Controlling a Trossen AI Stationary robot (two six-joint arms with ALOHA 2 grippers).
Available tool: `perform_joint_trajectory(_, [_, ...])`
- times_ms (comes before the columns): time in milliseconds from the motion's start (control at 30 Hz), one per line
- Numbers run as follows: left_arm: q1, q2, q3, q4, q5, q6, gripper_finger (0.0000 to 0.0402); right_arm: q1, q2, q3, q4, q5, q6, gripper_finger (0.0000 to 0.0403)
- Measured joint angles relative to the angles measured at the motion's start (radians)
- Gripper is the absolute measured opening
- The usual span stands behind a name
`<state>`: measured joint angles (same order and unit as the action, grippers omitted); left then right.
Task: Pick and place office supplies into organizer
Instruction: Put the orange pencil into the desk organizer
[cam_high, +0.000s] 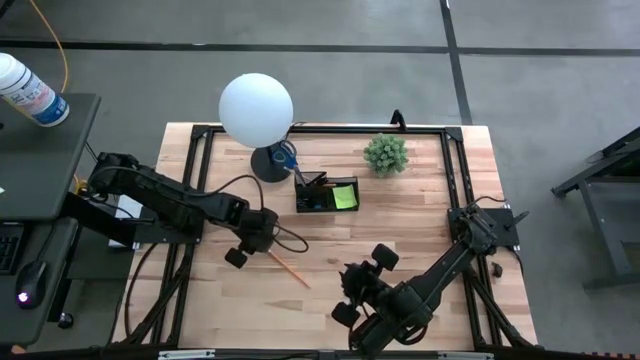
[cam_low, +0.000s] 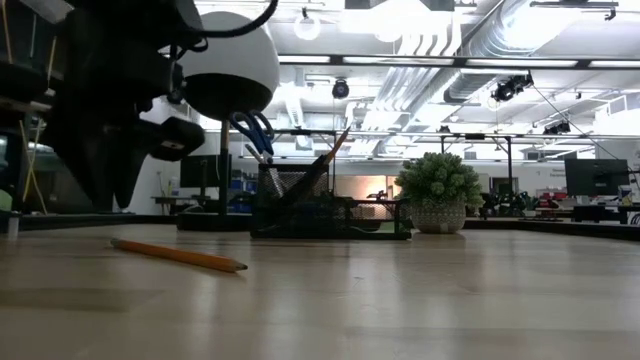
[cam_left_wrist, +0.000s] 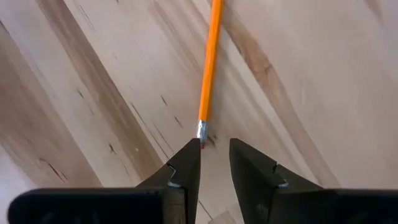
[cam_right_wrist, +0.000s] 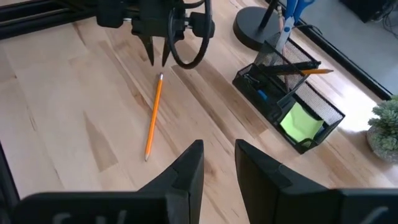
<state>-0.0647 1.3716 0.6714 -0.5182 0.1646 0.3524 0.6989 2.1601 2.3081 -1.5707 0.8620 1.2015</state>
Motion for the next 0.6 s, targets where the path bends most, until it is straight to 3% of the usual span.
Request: perform_joint_trajectory(600, [0.000,0.001,-0.067,0.114,-0.026,0.080,0.0076,-0.025,0.000,0.000,0.003,-0.005,0.014,0.0082])
